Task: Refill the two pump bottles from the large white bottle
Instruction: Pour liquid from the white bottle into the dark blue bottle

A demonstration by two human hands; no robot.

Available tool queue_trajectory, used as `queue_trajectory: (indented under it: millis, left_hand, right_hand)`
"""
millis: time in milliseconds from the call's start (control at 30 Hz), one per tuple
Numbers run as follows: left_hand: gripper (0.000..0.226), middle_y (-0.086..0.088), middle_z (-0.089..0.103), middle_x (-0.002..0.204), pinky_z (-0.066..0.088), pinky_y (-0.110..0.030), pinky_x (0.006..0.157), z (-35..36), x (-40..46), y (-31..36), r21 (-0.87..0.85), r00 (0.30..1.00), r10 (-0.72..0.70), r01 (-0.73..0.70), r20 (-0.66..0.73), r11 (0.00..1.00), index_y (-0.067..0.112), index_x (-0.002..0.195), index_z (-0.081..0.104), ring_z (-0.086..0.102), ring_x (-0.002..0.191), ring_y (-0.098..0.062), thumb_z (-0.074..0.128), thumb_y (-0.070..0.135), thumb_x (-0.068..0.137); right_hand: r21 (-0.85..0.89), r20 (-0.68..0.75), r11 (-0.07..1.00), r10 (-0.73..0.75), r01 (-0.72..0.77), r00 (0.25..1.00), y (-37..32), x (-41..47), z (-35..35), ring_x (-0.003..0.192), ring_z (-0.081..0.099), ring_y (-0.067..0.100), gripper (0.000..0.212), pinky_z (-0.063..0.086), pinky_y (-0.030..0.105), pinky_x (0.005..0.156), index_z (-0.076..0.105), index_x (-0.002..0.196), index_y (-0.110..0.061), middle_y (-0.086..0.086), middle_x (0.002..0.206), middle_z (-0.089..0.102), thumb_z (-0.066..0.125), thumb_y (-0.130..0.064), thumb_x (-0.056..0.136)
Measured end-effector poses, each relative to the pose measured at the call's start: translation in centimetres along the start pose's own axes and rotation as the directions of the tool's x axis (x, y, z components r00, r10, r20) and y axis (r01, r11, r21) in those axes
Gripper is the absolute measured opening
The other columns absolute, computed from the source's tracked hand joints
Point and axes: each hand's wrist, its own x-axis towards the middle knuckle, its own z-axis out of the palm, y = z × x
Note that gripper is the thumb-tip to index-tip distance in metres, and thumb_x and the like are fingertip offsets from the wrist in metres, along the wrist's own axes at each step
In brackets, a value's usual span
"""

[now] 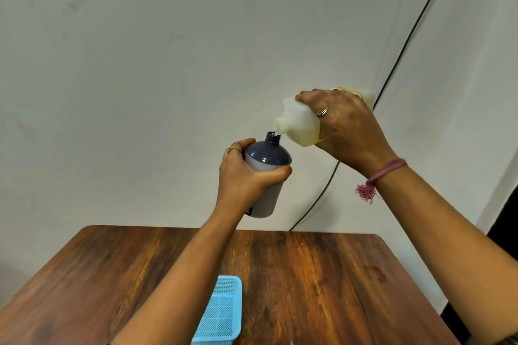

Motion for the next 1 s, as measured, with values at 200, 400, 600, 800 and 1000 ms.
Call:
queue_trajectory:
  millis: [200,400,600,800,1000]
  left_hand:
    - [0.094,0.005,0.054,0.117,0.057,-0.034,0.081,0.07,-0.07,0.06,0.002,1.0,0.009,-0.009,-0.004,1.0,0.029,0.12,0.045,0.058,0.1,-0.014,0.076,0.058,0.036]
    - [0.089,0.004,0.054,0.118,0.057,-0.035,0.082,0.13,-0.1,0.04,0.001,1.0,0.006,-0.006,-0.004,1.0,0.029,0.119,0.045,0.058,0.101,-0.015,0.08,0.052,0.04]
    - [0.092,0.005,0.053,0.119,0.057,-0.036,0.083,0.15,-0.09,-0.02,-0.013,1.0,-0.001,0.001,0.002,1.0,0.032,0.117,0.043,0.058,0.101,-0.015,0.074,0.06,0.034]
    - [0.091,0.005,0.054,0.118,0.056,-0.033,0.081,0.2,-0.08,-0.05,-0.015,1.0,-0.006,0.006,0.0,1.0,0.033,0.116,0.044,0.058,0.1,-0.013,0.074,0.059,0.034]
    - [0.091,0.005,0.053,0.119,0.056,-0.033,0.081,0.26,-0.15,-0.34,-0.003,1.0,-0.001,0.001,0.006,1.0,0.033,0.115,0.043,0.058,0.1,-0.014,0.073,0.061,0.034]
  right_hand:
    - [-0.009,0.001,1.0,-0.002,0.002,1.0,0.15,0.01,0.15,0.109,0.06,0.032,0.069,0.043,0.044,0.095,0.056,0.126,-0.009,0.01,0.122,0.063,0.083,-0.01,0.063]
    - [-0.006,0.002,1.0,-0.009,0.009,1.0,0.24,0.0,0.19,0.11,0.06,0.032,0.068,0.043,0.044,0.094,0.056,0.126,-0.009,0.01,0.123,0.062,0.083,-0.01,0.064]
    - [-0.004,-0.006,1.0,-0.018,0.018,1.0,0.17,-0.02,0.13,0.11,0.06,0.032,0.069,0.043,0.045,0.094,0.056,0.125,-0.008,0.01,0.122,0.063,0.083,-0.009,0.062]
    - [-0.013,0.0,0.999,-0.034,0.034,0.999,0.2,0.04,0.23,0.11,0.059,0.031,0.068,0.043,0.044,0.093,0.055,0.125,-0.009,0.008,0.122,0.062,0.083,-0.009,0.063]
    - [-0.027,0.008,0.998,-0.05,0.05,0.999,0.24,0.11,0.16,0.11,0.059,0.031,0.069,0.043,0.043,0.092,0.055,0.125,-0.009,0.008,0.123,0.062,0.082,-0.008,0.062]
